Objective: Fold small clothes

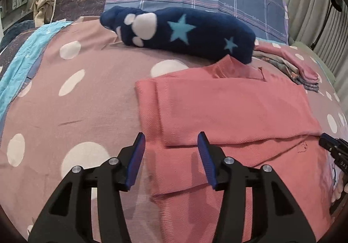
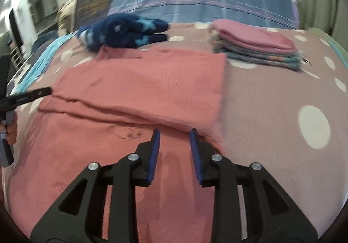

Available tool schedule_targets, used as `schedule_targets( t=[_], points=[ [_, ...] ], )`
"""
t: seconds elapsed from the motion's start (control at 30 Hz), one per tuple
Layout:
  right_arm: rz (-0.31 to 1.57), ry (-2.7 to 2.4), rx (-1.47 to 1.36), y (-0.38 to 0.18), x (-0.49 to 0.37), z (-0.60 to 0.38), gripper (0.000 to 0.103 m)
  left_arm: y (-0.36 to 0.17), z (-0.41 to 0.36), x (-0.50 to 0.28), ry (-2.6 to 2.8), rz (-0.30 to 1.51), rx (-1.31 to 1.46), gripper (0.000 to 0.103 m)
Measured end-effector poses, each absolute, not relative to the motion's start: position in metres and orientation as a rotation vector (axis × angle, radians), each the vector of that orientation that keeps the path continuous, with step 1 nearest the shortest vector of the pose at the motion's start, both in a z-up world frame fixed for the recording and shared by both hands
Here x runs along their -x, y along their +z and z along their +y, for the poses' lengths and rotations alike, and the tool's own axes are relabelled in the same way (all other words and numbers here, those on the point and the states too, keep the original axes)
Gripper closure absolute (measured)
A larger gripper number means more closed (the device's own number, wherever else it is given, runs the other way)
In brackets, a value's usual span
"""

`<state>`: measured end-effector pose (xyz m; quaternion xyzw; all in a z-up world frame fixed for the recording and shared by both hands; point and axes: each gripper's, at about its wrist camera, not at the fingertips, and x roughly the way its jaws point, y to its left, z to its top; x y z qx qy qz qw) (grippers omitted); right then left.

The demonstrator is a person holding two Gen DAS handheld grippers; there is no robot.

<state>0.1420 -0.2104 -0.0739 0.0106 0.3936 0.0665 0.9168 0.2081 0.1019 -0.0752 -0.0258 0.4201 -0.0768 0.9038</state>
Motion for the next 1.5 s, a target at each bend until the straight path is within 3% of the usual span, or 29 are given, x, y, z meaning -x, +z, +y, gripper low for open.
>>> schedule_targets(
  t=[0.13,0.27,0.37,0.43,0.47,0.53,0.67,0.87,0.97,1.0,1.03,1.13,1.2,1.23,1.3,1.33,1.37,1.43,1.5],
  points=[
    [0.814,0.051,0.109,-0.079,-0.151,-0.201,0.074,-0.079,0.095,-0.206,-0.154,0.874,0.020,0.049],
    [0.779,0.056,0.258,-0.078,-0.143,-0.192,0.062,-0.082,0.099,-0.209,-0.161,0.881,0.029,0.048],
    [0.781,0.051,0.342,-0.083,-0.146,-0.185,0.062,-0.083,0.099,-0.216,-0.184,0.893,0.075,0.048],
    [0.777,0.041,0.377,-0.087,-0.151,-0.182,0.063,-0.084,0.096,-0.222,-0.190,0.910,0.079,0.061],
    [0.775,0.033,0.392,-0.089,-0.153,-0.182,0.071,-0.085,0.094,-0.224,-0.182,0.914,0.071,0.063],
    [0.778,0.007,0.397,-0.090,-0.158,-0.184,0.094,-0.087,0.090,-0.229,-0.191,0.927,0.051,0.092],
    [0.738,-0.002,0.289,-0.075,-0.154,-0.204,0.103,-0.072,0.091,-0.224,-0.239,0.898,0.097,0.096],
    [0.758,-0.040,0.114,-0.061,-0.149,-0.254,0.103,-0.043,0.089,-0.197,-0.284,0.870,0.062,0.095],
    [0.785,0.002,0.029,-0.064,-0.144,-0.265,0.102,-0.071,0.085,-0.195,-0.216,0.935,-0.057,0.083],
    [0.783,0.018,0.016,-0.064,-0.143,-0.264,0.102,-0.079,0.088,-0.196,-0.164,0.942,-0.073,0.070],
    [0.772,0.048,0.006,-0.064,-0.141,-0.261,0.098,-0.083,0.091,-0.197,-0.141,0.940,-0.067,0.065],
    [0.737,0.092,0.099,-0.060,-0.136,-0.238,0.058,-0.080,0.100,-0.197,-0.138,0.920,-0.002,0.063],
    [0.716,0.124,0.232,-0.063,-0.135,-0.214,0.054,-0.078,0.098,-0.199,-0.136,0.912,-0.016,0.056],
    [0.723,0.124,0.286,-0.067,-0.137,-0.206,0.054,-0.078,0.097,-0.200,-0.133,0.909,-0.030,0.051],
    [0.741,0.089,0.390,-0.079,-0.146,-0.193,0.058,-0.083,0.094,-0.205,-0.117,0.915,-0.052,0.051],
    [0.752,0.071,0.433,-0.087,-0.151,-0.188,0.084,-0.087,0.093,-0.206,-0.109,0.927,-0.054,0.050],
    [0.765,0.067,0.447,-0.091,-0.154,-0.188,0.098,-0.091,0.094,-0.210,-0.104,0.935,-0.046,0.049],
    [0.746,0.055,0.363,-0.085,-0.154,-0.202,0.098,-0.094,0.097,-0.210,-0.072,0.918,-0.030,0.037],
    [0.733,0.040,0.200,-0.074,-0.152,-0.231,0.098,-0.094,0.101,-0.209,-0.079,0.913,-0.013,0.035]
  ],
)
